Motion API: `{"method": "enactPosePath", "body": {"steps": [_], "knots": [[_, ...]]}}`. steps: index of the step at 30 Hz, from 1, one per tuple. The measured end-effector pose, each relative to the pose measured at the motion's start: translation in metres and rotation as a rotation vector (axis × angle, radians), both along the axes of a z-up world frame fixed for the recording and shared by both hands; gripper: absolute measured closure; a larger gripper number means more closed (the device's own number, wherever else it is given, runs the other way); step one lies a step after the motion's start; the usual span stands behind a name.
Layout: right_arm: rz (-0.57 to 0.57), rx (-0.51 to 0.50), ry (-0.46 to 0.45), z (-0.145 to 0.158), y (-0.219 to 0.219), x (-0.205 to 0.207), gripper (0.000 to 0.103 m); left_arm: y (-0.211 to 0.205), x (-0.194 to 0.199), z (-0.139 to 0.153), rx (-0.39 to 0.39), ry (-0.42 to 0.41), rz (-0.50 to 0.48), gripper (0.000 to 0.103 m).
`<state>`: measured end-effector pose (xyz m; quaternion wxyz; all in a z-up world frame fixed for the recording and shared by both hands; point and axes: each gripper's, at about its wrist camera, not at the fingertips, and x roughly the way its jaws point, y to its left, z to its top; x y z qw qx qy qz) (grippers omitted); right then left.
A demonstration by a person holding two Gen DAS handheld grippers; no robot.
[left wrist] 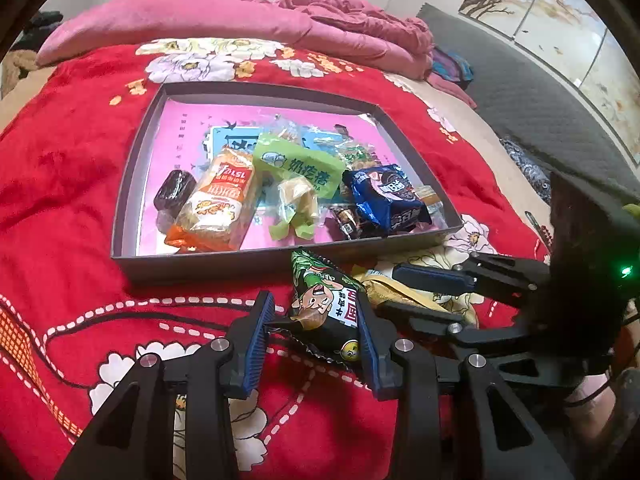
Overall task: Organize snacks
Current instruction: 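Lift the green packet and yellow bar and carry them over the tray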
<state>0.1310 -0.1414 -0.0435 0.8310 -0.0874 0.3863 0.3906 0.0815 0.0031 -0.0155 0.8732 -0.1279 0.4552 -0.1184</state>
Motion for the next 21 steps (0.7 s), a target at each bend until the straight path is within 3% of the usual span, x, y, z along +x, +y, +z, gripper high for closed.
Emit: {"method": "enactPosePath", "body": {"steps": [6, 8, 9, 16, 21], "knots": [[0.003, -0.110, 0.009, -0.018, 0.008, 0.002, 0.068, 0.001, 0.000, 0.000, -0.005, -0.001, 0.004, 0.062], [0.000, -0.113, 0.006, -0.019, 0.008, 0.003, 0.072, 0.002, 0.000, 0.000, -0.006, -0.005, 0.006, 0.062], [-0.006, -0.108, 0.005, -0.018, 0.007, 0.003, 0.078, 0.002, 0.000, 0.001, -0.008, -0.009, 0.009, 0.062], [-0.045, 0.069, 0.002, 0.008, -0.013, 0.004, 0.078, 0.012, -0.007, 0.022, -0.048, -0.109, 0.071, 0.062], [-0.073, 0.204, -0.062, 0.035, -0.027, 0.002, 0.078, 0.018, -0.001, 0.032, -0.049, -0.161, 0.119, 0.062]]}}
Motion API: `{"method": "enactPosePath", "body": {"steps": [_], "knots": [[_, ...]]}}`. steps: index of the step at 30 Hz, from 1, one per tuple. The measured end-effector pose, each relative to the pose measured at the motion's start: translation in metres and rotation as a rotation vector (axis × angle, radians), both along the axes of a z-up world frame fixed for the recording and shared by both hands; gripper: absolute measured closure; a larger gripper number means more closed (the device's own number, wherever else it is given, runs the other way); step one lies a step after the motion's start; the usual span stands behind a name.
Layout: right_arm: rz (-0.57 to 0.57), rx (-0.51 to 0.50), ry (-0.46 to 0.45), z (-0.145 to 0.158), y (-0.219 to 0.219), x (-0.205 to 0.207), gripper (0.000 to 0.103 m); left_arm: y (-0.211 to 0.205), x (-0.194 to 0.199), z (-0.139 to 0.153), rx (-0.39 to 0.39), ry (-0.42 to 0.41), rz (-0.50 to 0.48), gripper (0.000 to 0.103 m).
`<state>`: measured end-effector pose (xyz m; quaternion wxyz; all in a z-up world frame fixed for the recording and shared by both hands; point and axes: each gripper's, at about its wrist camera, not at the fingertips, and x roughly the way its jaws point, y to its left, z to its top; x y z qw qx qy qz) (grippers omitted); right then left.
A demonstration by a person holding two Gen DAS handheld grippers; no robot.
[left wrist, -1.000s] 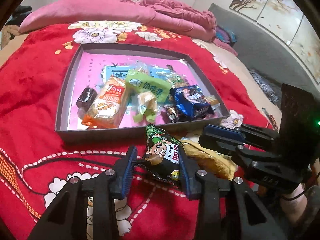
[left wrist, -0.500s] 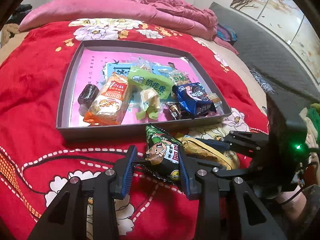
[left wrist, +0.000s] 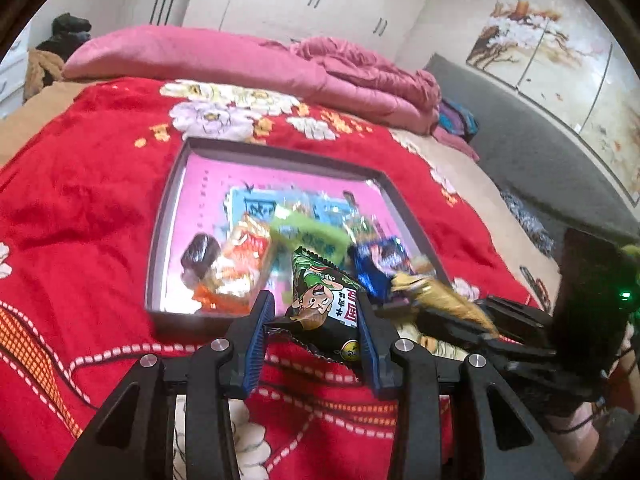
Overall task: Organize snacks
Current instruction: 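Lift the green packet and yellow bar and carry them over the tray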
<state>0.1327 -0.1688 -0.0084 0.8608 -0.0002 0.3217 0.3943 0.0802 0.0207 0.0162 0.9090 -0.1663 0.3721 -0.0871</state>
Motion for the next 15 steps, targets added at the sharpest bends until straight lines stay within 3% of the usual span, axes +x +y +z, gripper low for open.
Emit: {"method": "enactPosePath", "body": {"steps": [6, 15], "knots": [[-0.091, 0.044, -0.071, 0.018, -0.009, 0.007, 0.078, -0.001, 0.016, -0.001, 0.017, -0.005, 0.026, 0.062], [-0.231, 0.050, -0.036, 0.014, -0.018, 0.034, 0.078, -0.008, 0.040, -0.011, 0.060, 0.016, 0.040, 0.062]]}}
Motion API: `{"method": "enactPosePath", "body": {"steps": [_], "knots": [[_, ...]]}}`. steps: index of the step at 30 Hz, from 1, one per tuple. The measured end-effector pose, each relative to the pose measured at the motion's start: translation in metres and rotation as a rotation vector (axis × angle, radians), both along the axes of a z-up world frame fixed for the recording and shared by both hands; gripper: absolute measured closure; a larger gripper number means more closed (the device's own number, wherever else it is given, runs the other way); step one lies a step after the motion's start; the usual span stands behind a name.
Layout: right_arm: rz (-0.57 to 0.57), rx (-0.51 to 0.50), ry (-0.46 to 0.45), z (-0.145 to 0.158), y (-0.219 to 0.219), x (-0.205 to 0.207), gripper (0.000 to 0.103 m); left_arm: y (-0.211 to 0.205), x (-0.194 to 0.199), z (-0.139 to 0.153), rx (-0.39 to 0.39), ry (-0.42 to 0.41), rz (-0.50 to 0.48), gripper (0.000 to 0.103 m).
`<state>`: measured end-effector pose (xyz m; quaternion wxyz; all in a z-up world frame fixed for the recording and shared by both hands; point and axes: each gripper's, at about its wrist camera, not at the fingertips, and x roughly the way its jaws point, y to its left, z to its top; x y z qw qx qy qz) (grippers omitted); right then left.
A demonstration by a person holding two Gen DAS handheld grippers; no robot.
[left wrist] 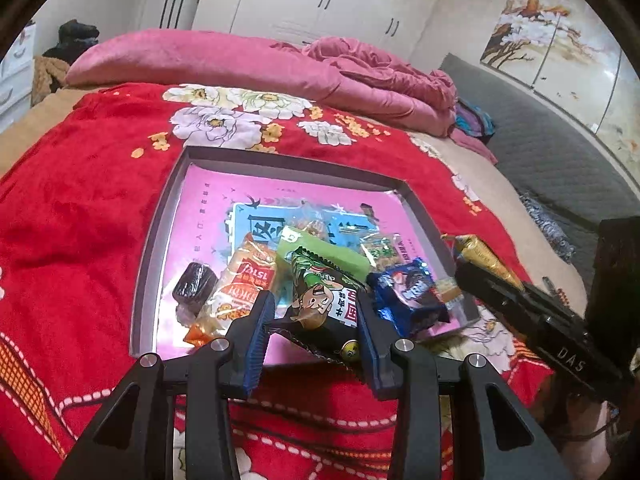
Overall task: Organize snacks
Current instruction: 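Lift the green packet and yellow bar and carry them over the tray, then lower the green packet and yellow bar into the tray and open both tools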
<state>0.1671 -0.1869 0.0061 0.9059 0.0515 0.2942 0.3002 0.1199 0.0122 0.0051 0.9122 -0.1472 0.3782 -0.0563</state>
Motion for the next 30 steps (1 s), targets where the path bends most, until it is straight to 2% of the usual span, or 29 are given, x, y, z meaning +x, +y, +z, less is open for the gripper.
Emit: {"method": "enactPosePath", "body": {"steps": [5, 15, 30], "knots": [[-0.058, -0.020, 0.002, -0.002, 0.003, 0.011, 0.078, 0.000, 0.007, -0.005, 0.014, 0.019, 0.006, 0.062], [-0.136, -0.033, 0.032, -0.010, 0.000, 0.026, 0.078, 0.008, 0.019, -0.015, -0.004, 0.054, 0.024, 0.062], [-0.193, -0.070, 0.086, -0.026, -0.005, 0.038, 0.078, 0.006, 0.020, -0.017, -0.002, 0.059, 0.025, 0.061]]}}
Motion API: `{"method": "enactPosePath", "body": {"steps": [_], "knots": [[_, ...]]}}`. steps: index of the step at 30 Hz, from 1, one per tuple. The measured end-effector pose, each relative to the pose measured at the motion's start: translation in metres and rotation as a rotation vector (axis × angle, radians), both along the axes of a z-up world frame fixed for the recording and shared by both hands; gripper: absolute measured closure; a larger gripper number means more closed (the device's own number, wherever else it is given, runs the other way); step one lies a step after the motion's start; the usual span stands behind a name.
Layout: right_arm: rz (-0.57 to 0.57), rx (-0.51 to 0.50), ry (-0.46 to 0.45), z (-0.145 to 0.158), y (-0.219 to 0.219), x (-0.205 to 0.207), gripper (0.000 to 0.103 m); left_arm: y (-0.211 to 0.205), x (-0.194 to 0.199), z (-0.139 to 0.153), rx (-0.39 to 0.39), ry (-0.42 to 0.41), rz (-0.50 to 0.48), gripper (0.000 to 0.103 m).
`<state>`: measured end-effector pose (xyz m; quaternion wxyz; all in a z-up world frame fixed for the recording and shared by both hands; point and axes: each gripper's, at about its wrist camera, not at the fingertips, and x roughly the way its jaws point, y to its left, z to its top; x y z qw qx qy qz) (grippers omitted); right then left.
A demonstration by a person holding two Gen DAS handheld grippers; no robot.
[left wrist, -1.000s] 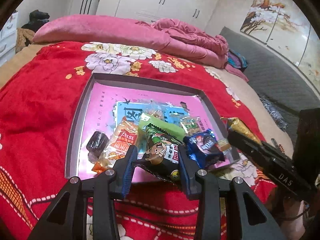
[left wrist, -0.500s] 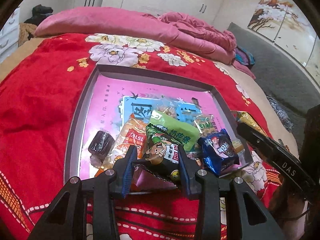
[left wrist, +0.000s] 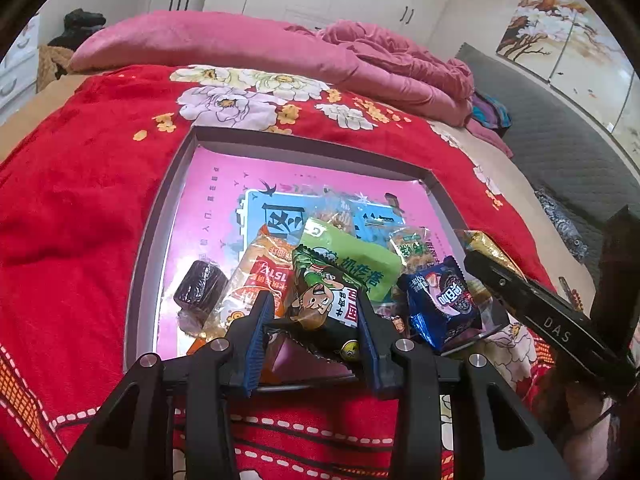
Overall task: Organize snacks
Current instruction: 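Lower the green packet and yellow bar into the tray and open both tools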
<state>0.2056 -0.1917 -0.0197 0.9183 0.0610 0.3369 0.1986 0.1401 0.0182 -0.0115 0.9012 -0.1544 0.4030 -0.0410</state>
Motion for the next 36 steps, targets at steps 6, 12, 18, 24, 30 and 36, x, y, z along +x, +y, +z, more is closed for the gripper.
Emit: {"method": "enactPosePath", "body": {"steps": [6, 12, 18, 24, 30, 36], "knots": [[0.001, 0.004, 0.018, -0.003, -0.001, 0.001, 0.078, 0.002, 0.000, 0.000, -0.002, -0.001, 0.003, 0.061], [0.005, 0.004, 0.018, -0.003, -0.001, 0.000, 0.070, 0.002, 0.001, 0.001, -0.008, -0.010, 0.000, 0.061], [-0.010, -0.001, 0.005, -0.001, -0.004, -0.002, 0.062, 0.004, 0.001, 0.001, -0.009, -0.011, 0.016, 0.061], [-0.026, 0.010, -0.024, 0.005, -0.011, -0.005, 0.059, 0.010, 0.000, 0.001, -0.027, -0.009, 0.032, 0.061], [-0.032, 0.010, -0.041, 0.009, -0.012, -0.008, 0.057, 0.010, 0.000, 0.001, -0.017, -0.013, 0.040, 0.060], [-0.017, -0.020, -0.079, 0.014, -0.007, -0.016, 0.053, 0.012, 0.000, 0.002, 0.001, -0.020, 0.064, 0.060]]}}
